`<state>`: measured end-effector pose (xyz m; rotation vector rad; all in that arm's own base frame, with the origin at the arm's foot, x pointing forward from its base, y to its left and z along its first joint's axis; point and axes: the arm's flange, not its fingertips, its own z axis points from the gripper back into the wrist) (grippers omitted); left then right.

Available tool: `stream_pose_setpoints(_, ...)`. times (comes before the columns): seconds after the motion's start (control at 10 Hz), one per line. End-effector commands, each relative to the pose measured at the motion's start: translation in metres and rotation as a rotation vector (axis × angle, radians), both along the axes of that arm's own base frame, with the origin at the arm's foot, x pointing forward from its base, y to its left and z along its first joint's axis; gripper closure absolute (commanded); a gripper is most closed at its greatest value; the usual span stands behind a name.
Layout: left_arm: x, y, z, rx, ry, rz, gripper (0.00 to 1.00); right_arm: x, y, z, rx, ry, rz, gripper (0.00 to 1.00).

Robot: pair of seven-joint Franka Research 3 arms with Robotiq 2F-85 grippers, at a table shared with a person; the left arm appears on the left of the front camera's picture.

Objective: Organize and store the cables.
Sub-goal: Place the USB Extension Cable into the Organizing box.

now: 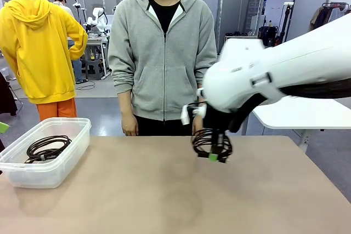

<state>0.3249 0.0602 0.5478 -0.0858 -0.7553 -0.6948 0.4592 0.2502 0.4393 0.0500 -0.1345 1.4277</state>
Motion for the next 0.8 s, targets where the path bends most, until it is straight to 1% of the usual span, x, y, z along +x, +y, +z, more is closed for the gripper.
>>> stream_pose_setpoints(0.0, -0.002, -0.002, 0.001, -0.003, 0.012, 0.016, 0.0, 0.013, 0.036, -0.012, -0.023, -0.024, -0.002, 1.0)
stream_pose_setpoints(0.1, -0.002, -0.002, 0.001, -0.003, 0.012, 0.016, 0.0, 0.013, 0.055, -0.021, -0.027, -0.027, 0.011, 1.0)
stream_pose_setpoints(0.3, -0.002, -0.002, 0.001, -0.003, 0.012, 0.016, 0.0, 0.006, 0.089, -0.045, -0.014, 0.012, 0.064, 1.0)
stream_pose_setpoints(0.4, -0.002, -0.002, 0.001, -0.003, 0.012, 0.016, 0.0, 0.005, 0.098, -0.06, -0.04, 0.003, 0.069, 1.0)
stream_pose_setpoints(0.5, -0.002, -0.002, 0.001, -0.003, 0.012, 0.016, 0.0, 0.006, 0.103, -0.077, -0.04, 0.01, 0.083, 1.0)
stream_pose_setpoints(0.6, -0.002, -0.002, 0.001, -0.003, 0.012, 0.016, 0.0, 0.005, 0.106, -0.087, -0.032, -0.002, 0.098, 1.0)
stream_pose_setpoints(0.7, -0.002, -0.002, 0.001, -0.003, 0.012, 0.016, 0.0, 0.002, 0.108, -0.09, -0.042, -0.006, 0.112, 1.0)
